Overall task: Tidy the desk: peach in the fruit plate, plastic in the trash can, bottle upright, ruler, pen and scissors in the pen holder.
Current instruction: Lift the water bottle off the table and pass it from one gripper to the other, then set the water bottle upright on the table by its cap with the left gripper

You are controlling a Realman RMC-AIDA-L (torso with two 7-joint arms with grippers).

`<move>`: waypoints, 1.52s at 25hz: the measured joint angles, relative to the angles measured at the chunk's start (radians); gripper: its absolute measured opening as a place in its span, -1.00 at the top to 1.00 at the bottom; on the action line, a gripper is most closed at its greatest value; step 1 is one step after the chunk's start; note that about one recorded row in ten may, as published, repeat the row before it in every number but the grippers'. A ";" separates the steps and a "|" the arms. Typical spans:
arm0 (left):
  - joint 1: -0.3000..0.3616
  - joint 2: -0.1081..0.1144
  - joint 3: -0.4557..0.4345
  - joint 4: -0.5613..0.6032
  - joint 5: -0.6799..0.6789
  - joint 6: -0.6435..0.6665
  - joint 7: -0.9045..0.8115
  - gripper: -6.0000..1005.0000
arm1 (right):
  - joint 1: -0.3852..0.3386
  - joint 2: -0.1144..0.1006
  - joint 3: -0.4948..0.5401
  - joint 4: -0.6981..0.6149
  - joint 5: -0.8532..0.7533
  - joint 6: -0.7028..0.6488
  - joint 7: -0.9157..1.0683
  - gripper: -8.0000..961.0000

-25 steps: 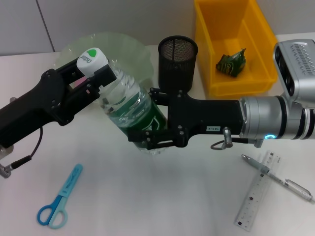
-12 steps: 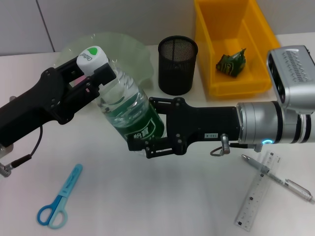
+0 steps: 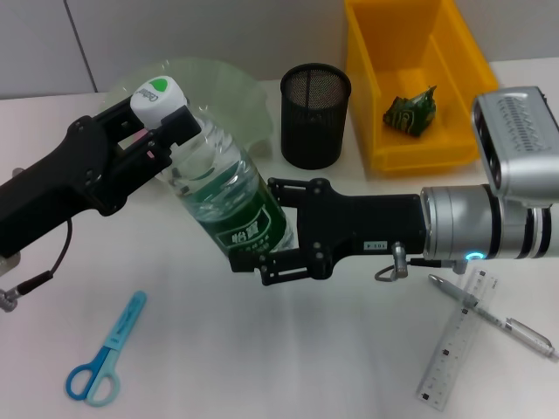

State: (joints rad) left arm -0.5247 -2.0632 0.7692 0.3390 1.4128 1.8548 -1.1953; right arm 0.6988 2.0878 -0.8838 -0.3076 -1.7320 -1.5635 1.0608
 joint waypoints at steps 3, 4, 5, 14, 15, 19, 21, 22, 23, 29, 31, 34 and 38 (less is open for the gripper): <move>0.000 0.000 -0.007 0.000 0.000 0.000 -0.002 0.10 | -0.001 0.000 -0.016 0.001 0.000 0.014 0.000 -0.74; 0.000 0.000 -0.009 0.000 0.000 0.000 -0.002 0.10 | -0.001 0.000 -0.018 0.001 0.000 0.018 0.000 -0.74; 0.000 0.000 -0.010 0.000 0.000 0.001 -0.002 0.10 | -0.002 0.000 -0.019 0.001 0.000 0.019 0.000 -0.74; -0.002 0.002 -0.031 0.011 -0.001 0.017 -0.011 0.09 | -0.021 -0.001 -0.023 -0.002 -0.001 0.034 -0.002 -0.73; -0.003 0.003 -0.034 0.012 -0.001 0.018 -0.012 0.09 | -0.025 -0.001 -0.025 -0.005 -0.001 0.036 -0.003 -0.73; -0.004 0.005 -0.042 0.031 -0.002 0.019 -0.021 0.09 | -0.036 -0.001 -0.026 -0.011 -0.002 0.052 -0.004 -0.73; -0.005 0.005 -0.044 0.033 -0.002 0.019 -0.023 0.09 | -0.041 -0.002 -0.028 -0.011 -0.001 0.062 -0.007 -0.73; -0.007 0.005 -0.053 0.038 -0.002 0.014 -0.026 0.09 | -0.044 -0.002 -0.028 -0.010 -0.001 0.067 -0.009 -0.73; -0.007 0.006 -0.055 0.040 -0.002 0.012 -0.026 0.09 | -0.050 -0.002 -0.029 -0.010 -0.001 0.072 -0.014 -0.73; 0.008 0.020 -0.080 0.051 -0.002 -0.051 0.012 0.09 | -0.094 -0.001 -0.006 -0.009 0.040 0.087 -0.097 -0.74; 0.016 0.022 -0.084 0.051 -0.002 -0.077 0.046 0.09 | -0.111 -0.001 -0.002 -0.005 0.085 0.090 -0.135 -0.73; 0.030 0.021 -0.085 0.051 -0.002 -0.123 0.116 0.09 | -0.139 0.000 -0.001 0.004 0.171 0.096 -0.198 -0.73; 0.048 0.014 -0.090 0.051 -0.001 -0.175 0.188 0.09 | -0.167 -0.001 -0.001 0.022 0.263 0.101 -0.247 -0.73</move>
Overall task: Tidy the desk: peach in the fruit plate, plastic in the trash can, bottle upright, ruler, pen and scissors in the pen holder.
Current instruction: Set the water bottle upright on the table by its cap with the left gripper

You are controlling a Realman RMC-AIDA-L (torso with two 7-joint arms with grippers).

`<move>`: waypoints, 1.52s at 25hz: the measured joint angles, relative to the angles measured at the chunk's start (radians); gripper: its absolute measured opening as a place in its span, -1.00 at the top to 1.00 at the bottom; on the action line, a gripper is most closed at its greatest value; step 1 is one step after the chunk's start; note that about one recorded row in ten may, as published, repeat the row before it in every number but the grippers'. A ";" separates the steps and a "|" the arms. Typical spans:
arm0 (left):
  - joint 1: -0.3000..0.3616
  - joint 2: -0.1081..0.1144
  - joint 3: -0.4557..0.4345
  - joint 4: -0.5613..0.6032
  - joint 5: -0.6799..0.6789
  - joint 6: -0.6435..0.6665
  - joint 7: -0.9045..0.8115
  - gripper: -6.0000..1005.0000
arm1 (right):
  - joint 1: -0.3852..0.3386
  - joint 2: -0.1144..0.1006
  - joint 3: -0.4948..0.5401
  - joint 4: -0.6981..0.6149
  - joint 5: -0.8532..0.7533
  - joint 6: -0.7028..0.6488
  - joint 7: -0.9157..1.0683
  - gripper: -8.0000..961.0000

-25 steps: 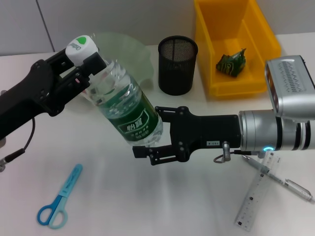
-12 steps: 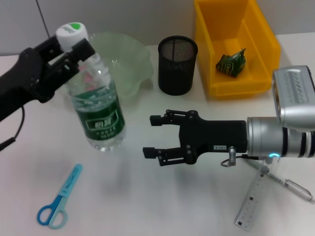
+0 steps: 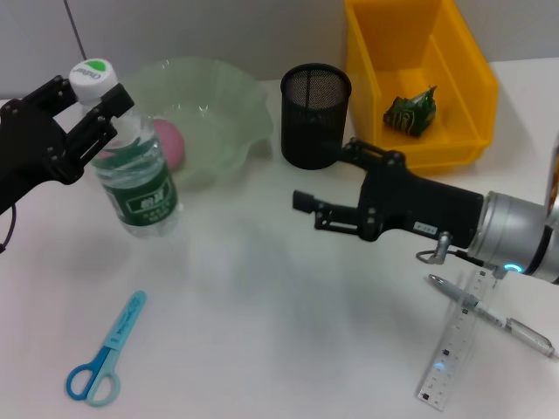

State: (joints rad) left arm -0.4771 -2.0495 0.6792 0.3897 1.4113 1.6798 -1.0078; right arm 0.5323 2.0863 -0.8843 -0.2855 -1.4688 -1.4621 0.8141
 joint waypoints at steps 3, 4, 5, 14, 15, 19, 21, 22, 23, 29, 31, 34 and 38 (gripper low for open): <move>0.006 -0.005 -0.007 0.000 0.000 -0.032 0.036 0.09 | -0.015 -0.001 0.001 0.000 0.036 0.008 -0.004 -0.73; 0.010 -0.014 -0.024 -0.010 0.000 -0.095 0.098 0.09 | -0.018 -0.002 0.001 0.000 0.043 0.009 -0.005 -0.73; 0.010 -0.014 -0.024 -0.010 0.000 -0.095 0.098 0.09 | -0.020 -0.002 0.001 0.000 0.048 0.010 -0.005 -0.73; -0.014 -0.022 -0.063 -0.129 -0.086 -0.275 0.235 0.09 | -0.025 -0.003 0.001 0.002 0.050 0.024 -0.001 -0.73; -0.015 -0.022 -0.063 -0.134 -0.094 -0.283 0.238 0.09 | -0.025 -0.003 0.001 0.002 0.050 0.027 -0.001 -0.73; -0.021 -0.022 -0.064 -0.151 -0.115 -0.323 0.244 0.09 | -0.021 -0.003 -0.003 0.002 0.050 0.036 0.000 -0.73; -0.023 -0.021 -0.063 -0.154 -0.115 -0.336 0.245 0.09 | -0.020 -0.002 -0.001 0.002 0.050 0.036 0.000 -0.73; -0.023 -0.021 -0.062 -0.155 -0.115 -0.341 0.246 0.09 | -0.020 -0.002 -0.001 0.002 0.050 0.036 0.000 -0.73; -0.023 -0.021 -0.060 -0.155 -0.115 -0.349 0.247 0.09 | -0.019 -0.002 0.000 0.002 0.050 0.036 0.001 -0.73; -0.031 -0.023 -0.057 -0.178 -0.115 -0.364 0.264 0.08 | -0.016 -0.002 -0.002 0.002 0.050 0.040 0.003 -0.73; -0.034 -0.023 -0.056 -0.182 -0.115 -0.377 0.270 0.08 | -0.015 -0.002 -0.007 0.002 0.049 0.045 0.003 -0.73; -0.035 -0.023 -0.055 -0.183 -0.115 -0.381 0.271 0.08 | -0.015 -0.002 -0.008 0.002 0.049 0.045 0.003 -0.73; -0.035 -0.023 -0.055 -0.183 -0.115 -0.382 0.271 0.08 | -0.011 -0.003 -0.012 0.002 0.041 0.045 0.013 -0.73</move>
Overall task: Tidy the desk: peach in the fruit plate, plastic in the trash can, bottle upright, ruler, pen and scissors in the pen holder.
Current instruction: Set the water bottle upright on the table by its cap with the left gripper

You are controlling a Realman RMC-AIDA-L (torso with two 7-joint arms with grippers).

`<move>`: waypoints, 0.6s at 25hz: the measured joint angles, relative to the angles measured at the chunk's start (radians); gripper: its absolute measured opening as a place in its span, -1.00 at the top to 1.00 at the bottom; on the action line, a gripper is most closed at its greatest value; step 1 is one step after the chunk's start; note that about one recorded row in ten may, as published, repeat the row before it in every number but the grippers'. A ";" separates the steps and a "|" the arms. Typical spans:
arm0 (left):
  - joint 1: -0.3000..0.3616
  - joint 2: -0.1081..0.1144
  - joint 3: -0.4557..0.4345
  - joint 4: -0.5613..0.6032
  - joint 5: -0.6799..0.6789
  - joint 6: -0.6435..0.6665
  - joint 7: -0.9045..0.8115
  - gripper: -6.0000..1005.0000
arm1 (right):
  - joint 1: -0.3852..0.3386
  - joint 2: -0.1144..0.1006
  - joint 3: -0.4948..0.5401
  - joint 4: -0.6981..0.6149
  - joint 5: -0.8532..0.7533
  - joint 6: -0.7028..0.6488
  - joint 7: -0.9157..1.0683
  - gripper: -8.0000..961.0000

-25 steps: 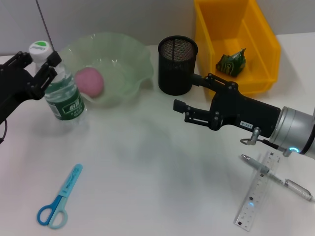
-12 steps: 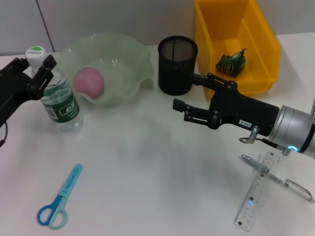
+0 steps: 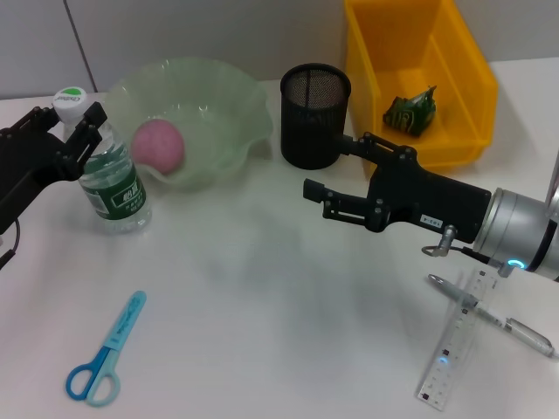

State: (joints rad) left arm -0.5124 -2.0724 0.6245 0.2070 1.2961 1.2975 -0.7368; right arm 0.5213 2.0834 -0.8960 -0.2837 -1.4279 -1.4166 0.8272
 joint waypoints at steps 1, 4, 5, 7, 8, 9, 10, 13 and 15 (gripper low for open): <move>0.000 0.000 0.000 0.000 0.000 0.000 0.000 0.08 | 0.001 -0.001 -0.003 0.000 -0.005 0.000 0.006 -0.73; 0.000 0.000 0.000 -0.001 0.000 -0.001 0.000 0.08 | 0.003 -0.003 -0.015 -0.020 -0.044 -0.002 0.054 -0.73; 0.000 0.000 0.000 -0.001 0.000 -0.002 0.000 0.08 | -0.001 -0.004 -0.017 -0.054 -0.083 -0.008 0.099 -0.73; 0.000 0.000 0.000 -0.002 0.000 -0.003 0.000 0.08 | -0.007 -0.004 -0.017 -0.096 -0.134 -0.011 0.153 -0.73; 0.000 0.000 0.000 -0.002 0.000 -0.007 -0.001 0.08 | -0.007 -0.004 -0.017 -0.096 -0.134 -0.011 0.153 -0.73; 0.000 0.000 0.000 -0.002 0.000 -0.007 -0.001 0.08 | -0.008 -0.004 -0.017 -0.118 -0.158 -0.011 0.179 -0.73; 0.000 0.000 0.000 -0.002 0.000 -0.007 -0.001 0.08 | -0.010 -0.005 -0.017 -0.152 -0.205 -0.012 0.223 -0.73; 0.002 0.000 0.000 -0.002 0.001 -0.008 -0.002 0.08 | -0.014 -0.005 -0.017 -0.184 -0.241 -0.013 0.256 -0.73; 0.002 0.000 0.000 -0.002 0.003 -0.008 -0.003 0.08 | -0.020 -0.005 -0.017 -0.214 -0.267 -0.013 0.282 -0.73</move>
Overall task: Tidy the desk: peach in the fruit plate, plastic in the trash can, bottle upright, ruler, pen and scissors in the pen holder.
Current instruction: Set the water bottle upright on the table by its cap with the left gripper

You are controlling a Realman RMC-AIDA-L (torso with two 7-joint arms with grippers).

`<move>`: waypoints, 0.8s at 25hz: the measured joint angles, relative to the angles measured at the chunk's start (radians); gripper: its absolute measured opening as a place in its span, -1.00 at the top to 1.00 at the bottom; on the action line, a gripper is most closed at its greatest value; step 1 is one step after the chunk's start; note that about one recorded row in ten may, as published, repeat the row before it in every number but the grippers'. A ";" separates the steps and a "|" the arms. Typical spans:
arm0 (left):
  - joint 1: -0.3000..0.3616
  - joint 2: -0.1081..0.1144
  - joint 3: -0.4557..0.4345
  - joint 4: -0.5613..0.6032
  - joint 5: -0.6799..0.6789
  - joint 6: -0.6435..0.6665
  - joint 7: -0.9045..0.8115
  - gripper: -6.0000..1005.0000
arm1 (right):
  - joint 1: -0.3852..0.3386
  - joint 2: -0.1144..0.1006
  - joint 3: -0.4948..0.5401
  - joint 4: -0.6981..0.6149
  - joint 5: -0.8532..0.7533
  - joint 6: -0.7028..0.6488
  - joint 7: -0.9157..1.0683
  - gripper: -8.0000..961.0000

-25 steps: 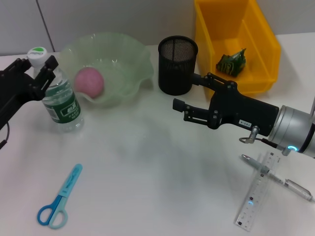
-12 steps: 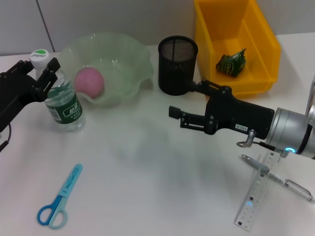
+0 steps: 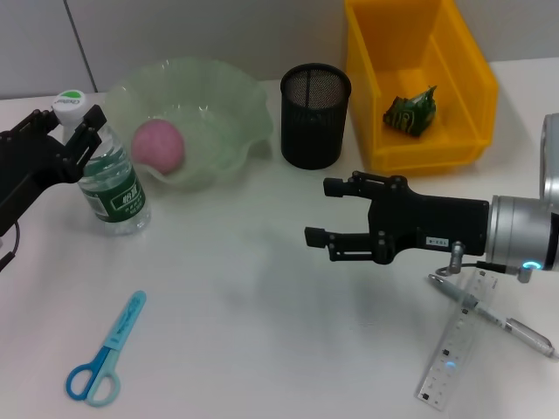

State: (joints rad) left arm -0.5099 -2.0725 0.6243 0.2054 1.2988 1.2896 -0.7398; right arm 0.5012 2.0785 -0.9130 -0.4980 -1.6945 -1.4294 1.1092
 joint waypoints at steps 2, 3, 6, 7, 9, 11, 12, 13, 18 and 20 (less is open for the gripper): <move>0.000 0.000 0.000 0.000 0.001 -0.001 0.000 0.08 | -0.008 0.000 -0.001 -0.038 -0.023 -0.001 0.029 -0.73; 0.000 0.000 0.000 0.000 0.001 -0.001 0.000 0.08 | -0.008 0.000 -0.001 -0.038 -0.023 -0.001 0.029 -0.74; 0.000 0.000 0.001 0.000 0.002 -0.001 0.001 0.08 | -0.012 0.000 -0.001 -0.055 -0.028 -0.002 0.037 -0.74; 0.001 0.000 0.001 0.000 0.002 -0.001 0.002 0.08 | -0.012 0.000 -0.001 -0.056 -0.028 -0.003 0.037 -0.74; 0.001 0.000 0.001 0.000 0.002 -0.001 0.003 0.08 | -0.012 0.000 -0.001 -0.056 -0.028 -0.003 0.037 -0.74; 0.000 0.000 0.002 0.000 0.003 -0.001 0.003 0.08 | -0.011 0.000 -0.001 -0.056 -0.028 -0.003 0.037 -0.74; 0.000 0.000 0.002 0.000 0.004 -0.001 0.003 0.08 | -0.011 0.000 -0.001 -0.057 -0.028 -0.003 0.037 -0.74; 0.000 0.000 0.002 0.000 0.004 -0.001 0.003 0.08 | -0.011 0.000 -0.001 -0.057 -0.028 -0.003 0.037 -0.74; 0.001 0.000 0.003 0.000 0.003 0.005 0.002 0.08 | -0.011 0.000 -0.001 -0.057 -0.025 -0.003 0.038 -0.74; 0.001 0.000 0.003 0.000 0.003 0.006 0.000 0.08 | -0.010 0.000 -0.001 -0.057 -0.023 -0.003 0.038 -0.74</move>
State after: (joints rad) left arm -0.5087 -2.0725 0.6275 0.2054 1.3016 1.2960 -0.7402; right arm 0.4908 2.0785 -0.9138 -0.5552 -1.7174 -1.4328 1.1471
